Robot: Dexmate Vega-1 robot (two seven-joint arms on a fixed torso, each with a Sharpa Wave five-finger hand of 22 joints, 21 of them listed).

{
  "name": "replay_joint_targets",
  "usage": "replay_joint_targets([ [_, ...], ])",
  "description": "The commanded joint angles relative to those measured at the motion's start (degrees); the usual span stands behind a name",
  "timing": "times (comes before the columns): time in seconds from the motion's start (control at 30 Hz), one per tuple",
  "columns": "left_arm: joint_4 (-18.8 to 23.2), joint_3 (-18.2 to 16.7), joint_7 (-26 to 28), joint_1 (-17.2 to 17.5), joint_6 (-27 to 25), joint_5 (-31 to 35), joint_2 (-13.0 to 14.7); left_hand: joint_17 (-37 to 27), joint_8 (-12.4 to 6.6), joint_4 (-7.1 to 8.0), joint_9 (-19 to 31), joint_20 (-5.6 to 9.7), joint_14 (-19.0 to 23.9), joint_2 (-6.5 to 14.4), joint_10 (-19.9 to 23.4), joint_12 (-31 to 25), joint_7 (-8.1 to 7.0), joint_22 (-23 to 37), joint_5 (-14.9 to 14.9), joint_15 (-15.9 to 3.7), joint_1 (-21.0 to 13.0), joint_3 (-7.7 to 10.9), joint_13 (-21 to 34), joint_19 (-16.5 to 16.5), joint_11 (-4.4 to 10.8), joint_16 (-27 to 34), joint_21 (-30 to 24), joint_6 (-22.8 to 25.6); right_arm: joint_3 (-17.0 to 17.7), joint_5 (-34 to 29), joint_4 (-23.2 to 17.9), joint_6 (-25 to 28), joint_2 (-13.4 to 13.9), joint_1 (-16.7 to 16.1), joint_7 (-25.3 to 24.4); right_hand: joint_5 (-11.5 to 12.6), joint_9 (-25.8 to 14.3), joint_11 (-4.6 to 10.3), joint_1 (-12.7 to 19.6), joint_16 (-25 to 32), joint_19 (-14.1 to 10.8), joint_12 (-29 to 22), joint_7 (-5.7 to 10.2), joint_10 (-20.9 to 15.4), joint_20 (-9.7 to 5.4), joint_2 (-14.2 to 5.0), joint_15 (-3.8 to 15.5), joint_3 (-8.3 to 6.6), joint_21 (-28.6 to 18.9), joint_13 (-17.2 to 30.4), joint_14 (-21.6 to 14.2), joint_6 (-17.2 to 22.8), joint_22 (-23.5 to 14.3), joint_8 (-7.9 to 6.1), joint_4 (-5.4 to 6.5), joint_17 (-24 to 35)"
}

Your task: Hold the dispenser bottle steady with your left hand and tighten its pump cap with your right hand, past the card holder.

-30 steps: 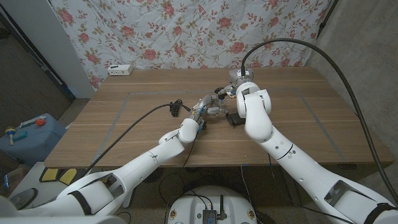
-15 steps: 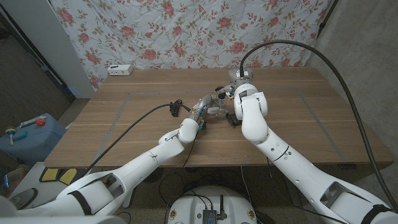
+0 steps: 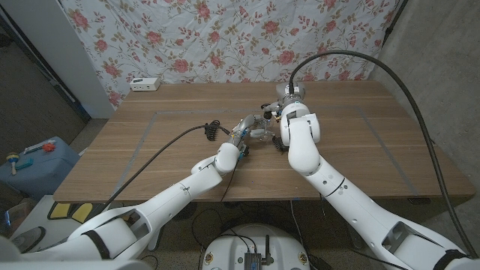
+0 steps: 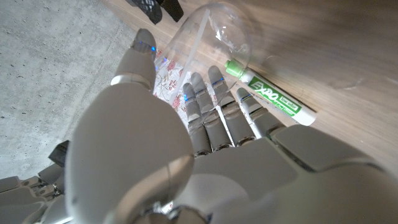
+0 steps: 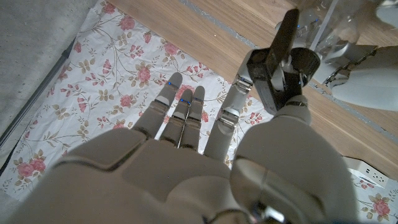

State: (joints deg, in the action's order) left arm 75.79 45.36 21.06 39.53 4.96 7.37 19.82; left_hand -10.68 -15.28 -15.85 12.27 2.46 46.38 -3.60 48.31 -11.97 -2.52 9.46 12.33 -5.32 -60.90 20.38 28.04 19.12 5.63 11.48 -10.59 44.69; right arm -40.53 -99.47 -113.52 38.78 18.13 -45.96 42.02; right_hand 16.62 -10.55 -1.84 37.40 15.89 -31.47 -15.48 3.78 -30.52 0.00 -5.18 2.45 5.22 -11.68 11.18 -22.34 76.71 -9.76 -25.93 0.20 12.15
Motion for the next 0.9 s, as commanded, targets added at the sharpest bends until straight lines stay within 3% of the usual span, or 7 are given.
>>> replay_joint_targets([
  [0.03,0.54,-0.13,0.09,0.52,-0.24,-0.12,0.17,0.00,-0.20,8.02,0.05,1.92,0.50,11.25,0.46,-0.31,-1.03,0.18,0.11,-2.73,10.72,8.35,0.13,-0.10,0.11,-0.05,-0.21,9.47,-0.43,-0.36,1.11,1.37,-1.74,-0.48,-3.03,-0.43,-0.18,0.15,0.54,0.33,-0.93,-0.31,-0.11,-1.42,-0.04,-0.60,1.25,-0.24,-0.15,0.12,-1.25,1.96,-0.11,-0.88,-0.37,0.30],
  [0.43,1.24,-0.36,0.31,1.04,-0.36,-0.13,0.53,-0.05,-0.28,7.82,0.06,1.96,0.59,11.17,0.60,-0.36,-1.10,0.18,0.10,-2.70,10.77,8.42,0.18,-0.06,0.11,0.04,-0.23,9.57,-0.48,-0.29,2.11,2.60,-2.83,-0.39,-4.10,-0.77,-0.06,0.26,1.42,0.50,-1.83,-0.42,-0.09,-3.61,-0.37,-1.27,1.91,-0.78,-0.19,0.03,-3.00,4.37,-0.13,-2.15,-0.85,0.26],
  [0.9,1.43,-0.52,0.22,1.24,-0.17,-0.20,0.74,-0.05,-0.34,7.89,0.06,1.95,0.60,11.28,0.54,-0.33,-1.08,0.18,0.10,-2.66,11.08,8.54,0.23,-0.07,0.18,0.04,-0.22,9.58,-0.80,-0.78,3.09,4.49,-4.39,-0.29,-3.56,-1.00,-0.03,1.03,2.00,0.33,-2.28,-0.02,-0.05,-4.55,-0.64,-3.88,2.25,-2.08,-0.09,-0.10,-3.72,5.00,-0.14,-3.68,-0.67,0.34],
])
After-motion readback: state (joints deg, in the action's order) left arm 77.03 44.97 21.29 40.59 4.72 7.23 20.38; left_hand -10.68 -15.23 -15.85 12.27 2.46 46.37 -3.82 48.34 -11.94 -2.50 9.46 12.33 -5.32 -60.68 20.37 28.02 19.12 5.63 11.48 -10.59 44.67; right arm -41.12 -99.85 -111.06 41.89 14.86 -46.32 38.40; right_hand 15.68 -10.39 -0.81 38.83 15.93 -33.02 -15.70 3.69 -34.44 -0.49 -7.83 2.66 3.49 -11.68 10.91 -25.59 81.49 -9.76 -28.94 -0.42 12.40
